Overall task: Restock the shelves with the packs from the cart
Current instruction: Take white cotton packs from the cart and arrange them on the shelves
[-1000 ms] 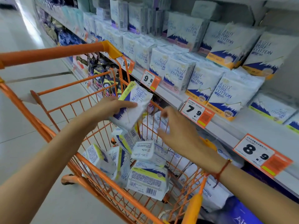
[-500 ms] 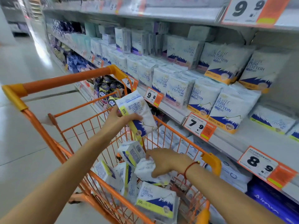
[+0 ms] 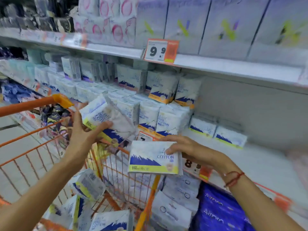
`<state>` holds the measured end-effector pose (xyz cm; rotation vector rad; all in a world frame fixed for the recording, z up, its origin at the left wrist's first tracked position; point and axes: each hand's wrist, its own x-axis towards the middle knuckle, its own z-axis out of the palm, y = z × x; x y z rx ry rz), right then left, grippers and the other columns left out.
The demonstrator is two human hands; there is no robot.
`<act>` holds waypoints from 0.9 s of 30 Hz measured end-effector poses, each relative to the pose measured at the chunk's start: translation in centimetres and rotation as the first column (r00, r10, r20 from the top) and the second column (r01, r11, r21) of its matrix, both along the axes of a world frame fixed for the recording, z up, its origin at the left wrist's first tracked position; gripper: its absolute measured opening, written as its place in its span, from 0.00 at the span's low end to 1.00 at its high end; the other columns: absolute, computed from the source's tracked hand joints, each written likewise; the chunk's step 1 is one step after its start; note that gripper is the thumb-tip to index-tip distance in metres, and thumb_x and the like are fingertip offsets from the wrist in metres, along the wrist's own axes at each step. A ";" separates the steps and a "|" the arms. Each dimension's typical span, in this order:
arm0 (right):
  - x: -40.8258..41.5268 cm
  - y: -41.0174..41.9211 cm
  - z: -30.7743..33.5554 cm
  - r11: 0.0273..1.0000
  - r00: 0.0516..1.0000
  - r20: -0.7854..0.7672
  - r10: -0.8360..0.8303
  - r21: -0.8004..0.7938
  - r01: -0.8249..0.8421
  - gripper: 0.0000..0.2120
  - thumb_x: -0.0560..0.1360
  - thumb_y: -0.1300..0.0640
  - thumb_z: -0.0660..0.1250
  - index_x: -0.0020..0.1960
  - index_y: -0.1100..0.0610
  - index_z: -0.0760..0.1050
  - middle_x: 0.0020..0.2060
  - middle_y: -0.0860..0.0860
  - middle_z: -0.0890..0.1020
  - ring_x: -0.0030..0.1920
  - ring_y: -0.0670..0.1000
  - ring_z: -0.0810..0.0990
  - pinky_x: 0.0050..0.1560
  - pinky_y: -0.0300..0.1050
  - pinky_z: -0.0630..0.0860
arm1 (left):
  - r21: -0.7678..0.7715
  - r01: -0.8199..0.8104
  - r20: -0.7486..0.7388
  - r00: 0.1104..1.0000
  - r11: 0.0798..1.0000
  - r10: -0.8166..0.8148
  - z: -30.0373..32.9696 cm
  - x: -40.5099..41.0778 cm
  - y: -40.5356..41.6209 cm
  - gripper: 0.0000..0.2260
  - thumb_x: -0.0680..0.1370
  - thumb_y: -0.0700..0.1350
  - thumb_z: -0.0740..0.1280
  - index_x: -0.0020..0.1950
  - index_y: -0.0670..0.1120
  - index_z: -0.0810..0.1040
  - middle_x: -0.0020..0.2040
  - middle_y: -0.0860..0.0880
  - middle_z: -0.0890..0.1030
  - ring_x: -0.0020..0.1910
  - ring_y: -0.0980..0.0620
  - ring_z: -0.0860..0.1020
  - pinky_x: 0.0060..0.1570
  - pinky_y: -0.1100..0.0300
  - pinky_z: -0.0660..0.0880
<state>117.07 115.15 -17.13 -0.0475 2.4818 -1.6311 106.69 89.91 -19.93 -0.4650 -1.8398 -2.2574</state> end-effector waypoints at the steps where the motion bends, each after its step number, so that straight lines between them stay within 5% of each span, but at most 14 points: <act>1: 0.9 1.2 0.4 0.999 0.998 -0.042 -0.044 0.006 0.044 0.19 0.58 0.48 0.72 0.50 0.44 0.81 0.55 0.44 0.80 0.56 0.45 0.79 0.54 0.39 0.74 | 0.013 0.028 -0.002 1.000 1.000 -0.028 0.6 0.7 1.5 0.29 0.70 0.40 0.73 0.67 0.54 0.66 0.51 0.52 0.80 0.41 0.50 0.82 0.31 0.58 0.79; 4: 3.8 5.0 1.0 0.974 0.962 -0.154 -0.225 -0.067 0.217 0.21 0.56 0.49 0.74 0.49 0.47 0.82 0.57 0.45 0.80 0.60 0.47 0.76 0.61 0.44 0.72 | 0.022 0.144 -0.015 0.990 0.989 -0.144 2.0 2.2 6.3 0.31 0.64 0.44 0.77 0.63 0.54 0.67 0.52 0.54 0.80 0.46 0.52 0.81 0.46 0.52 0.79; 7: 6.0 8.4 1.2 0.922 0.896 -0.222 -0.386 -0.117 0.368 0.15 0.56 0.55 0.75 0.43 0.49 0.83 0.47 0.39 0.82 0.53 0.44 0.78 0.50 0.37 0.72 | -0.027 0.192 0.026 0.981 0.981 -0.191 2.6 3.0 11.5 0.39 0.57 0.53 0.80 0.64 0.53 0.66 0.52 0.56 0.78 0.51 0.51 0.81 0.53 0.53 0.77; 9: 7.1 11.1 1.5 0.869 0.836 -0.239 -0.494 -0.105 0.484 0.12 0.59 0.59 0.76 0.42 0.50 0.82 0.48 0.45 0.81 0.49 0.46 0.79 0.47 0.37 0.72 | -0.087 0.218 0.040 0.976 0.972 -0.215 2.5 3.4 15.3 0.41 0.55 0.59 0.80 0.64 0.53 0.67 0.53 0.56 0.79 0.52 0.50 0.80 0.54 0.52 0.77; 13: 9.3 16.6 0.8 0.701 0.657 -0.260 -0.708 -0.141 0.699 0.14 0.61 0.61 0.75 0.46 0.53 0.80 0.46 0.49 0.81 0.41 0.47 0.78 0.37 0.34 0.72 | -0.149 0.245 0.059 0.969 0.958 -0.239 1.1 4.8 22.8 0.31 0.66 0.48 0.78 0.61 0.51 0.64 0.48 0.59 0.73 0.47 0.56 0.76 0.45 0.61 0.72; 16: 9.4 19.0 -2.2 0.636 0.593 -0.261 -0.762 -0.124 0.762 0.14 0.63 0.65 0.74 0.47 0.56 0.78 0.51 0.51 0.79 0.44 0.48 0.78 0.36 0.33 0.74 | -0.219 0.290 0.113 0.956 0.932 -0.271 -0.9 4.9 27.1 0.28 0.66 0.48 0.78 0.59 0.47 0.68 0.48 0.55 0.77 0.44 0.59 0.76 0.42 0.64 0.71; 20: 9.0 21.1 -5.4 0.683 0.696 -0.262 -0.668 0.155 0.714 0.21 0.68 0.65 0.72 0.59 0.51 0.76 0.61 0.49 0.72 0.57 0.47 0.72 0.49 0.33 0.70 | -0.534 0.239 0.105 0.970 0.811 -0.217 -2.4 2.4 28.6 0.22 0.64 0.56 0.78 0.52 0.48 0.77 0.47 0.49 0.82 0.49 0.49 0.80 0.46 0.55 0.77; 22: 9.0 22.1 -5.3 0.689 0.755 -0.251 -0.606 0.310 0.655 0.25 0.71 0.60 0.71 0.67 0.49 0.71 0.64 0.48 0.66 0.65 0.46 0.66 0.60 0.35 0.66 | -0.697 0.102 -0.062 0.978 0.710 -0.202 -2.3 1.2 28.3 0.31 0.64 0.56 0.78 0.63 0.48 0.74 0.61 0.50 0.77 0.60 0.47 0.76 0.56 0.51 0.75; 24: 8.6 22.8 -4.8 0.580 0.772 -0.273 -0.574 0.531 0.619 0.27 0.72 0.54 0.71 0.69 0.45 0.69 0.70 0.47 0.62 0.72 0.49 0.58 0.68 0.42 0.59 | -0.814 -0.117 -0.303 0.922 0.569 -0.243 -2.0 0.6 28.0 0.36 0.67 0.53 0.77 0.71 0.50 0.67 0.68 0.51 0.71 0.67 0.48 0.69 0.63 0.52 0.69; 27: 7.7 22.8 -3.7 0.414 0.815 -0.287 -0.503 0.748 0.519 0.28 0.73 0.55 0.68 0.71 0.42 0.66 0.70 0.46 0.63 0.70 0.51 0.59 0.66 0.42 0.59 | -0.874 -0.339 -0.470 0.773 0.349 -0.426 -2.4 0.4 28.3 0.25 0.72 0.53 0.71 0.68 0.55 0.70 0.66 0.55 0.73 0.66 0.52 0.69 0.66 0.57 0.63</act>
